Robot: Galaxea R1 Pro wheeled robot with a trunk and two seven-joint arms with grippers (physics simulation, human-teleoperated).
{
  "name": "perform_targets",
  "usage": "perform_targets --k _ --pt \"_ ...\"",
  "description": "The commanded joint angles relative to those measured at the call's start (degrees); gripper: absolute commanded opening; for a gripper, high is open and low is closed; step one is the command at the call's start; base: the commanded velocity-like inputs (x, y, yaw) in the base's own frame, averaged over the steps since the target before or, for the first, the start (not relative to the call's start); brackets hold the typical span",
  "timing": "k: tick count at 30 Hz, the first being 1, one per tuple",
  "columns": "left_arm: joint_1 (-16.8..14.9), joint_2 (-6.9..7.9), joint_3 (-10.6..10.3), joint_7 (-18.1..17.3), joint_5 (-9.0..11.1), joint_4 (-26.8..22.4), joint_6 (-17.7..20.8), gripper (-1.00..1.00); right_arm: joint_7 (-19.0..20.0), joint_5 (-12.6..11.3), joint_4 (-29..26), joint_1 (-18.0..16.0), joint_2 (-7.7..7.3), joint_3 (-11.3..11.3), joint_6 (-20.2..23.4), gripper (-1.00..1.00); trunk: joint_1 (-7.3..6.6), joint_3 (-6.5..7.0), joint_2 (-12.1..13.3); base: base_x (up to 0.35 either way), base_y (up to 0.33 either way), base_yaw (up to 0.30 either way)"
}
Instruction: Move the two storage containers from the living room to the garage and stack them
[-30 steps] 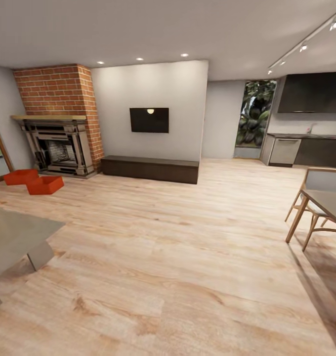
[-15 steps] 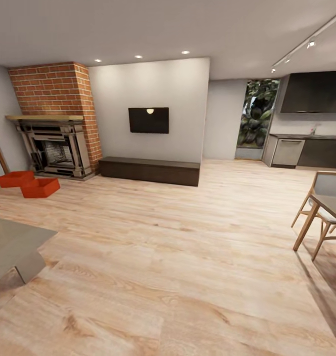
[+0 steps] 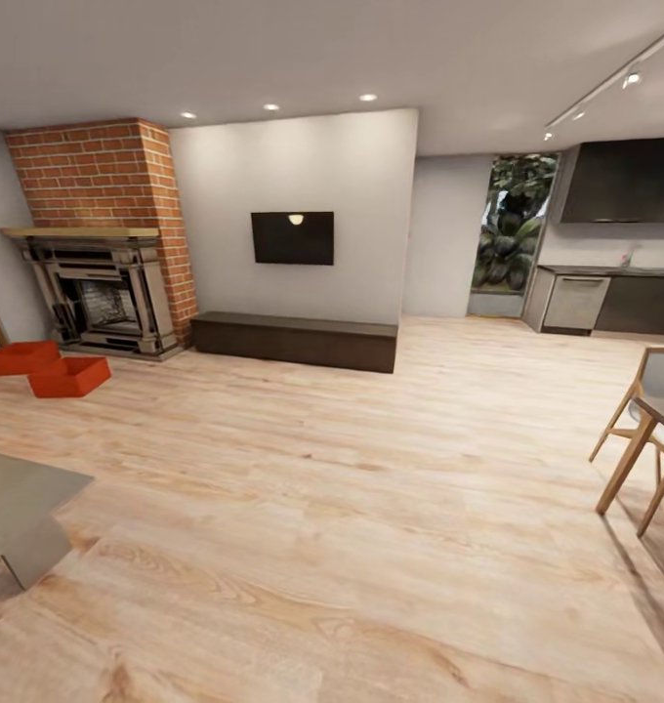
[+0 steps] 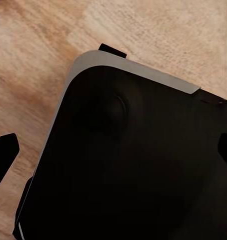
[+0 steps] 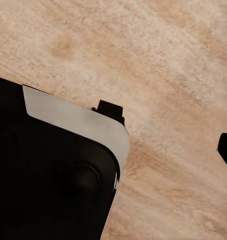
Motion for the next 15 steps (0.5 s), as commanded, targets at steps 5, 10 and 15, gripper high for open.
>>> perform_targets --k 5,10,15 --pt "0.0 -0.02 0.0 0.0 0.2 -0.1 -0.1 1.0 0.3 -0.6 0.2 -0.1 0.04 0.4 -0.4 1.0 0.03 -0.05 0.0 0.325 0.0 0.0" --pt "0.0 -0.04 0.0 0.1 0.2 -0.1 -0.1 1.0 0.3 -0.7 0.2 -0.1 0.26 0.3 -0.3 1.0 0.03 -0.05 0.0 0.325 0.0 0.0" --pt "0.0 -0.03 0.0 0.1 0.2 -0.1 -0.1 1.0 0.3 -1.2 0.2 -0.1 0.42 0.1 -0.4 1.0 0.03 -0.05 0.0 0.325 0.0 0.0"
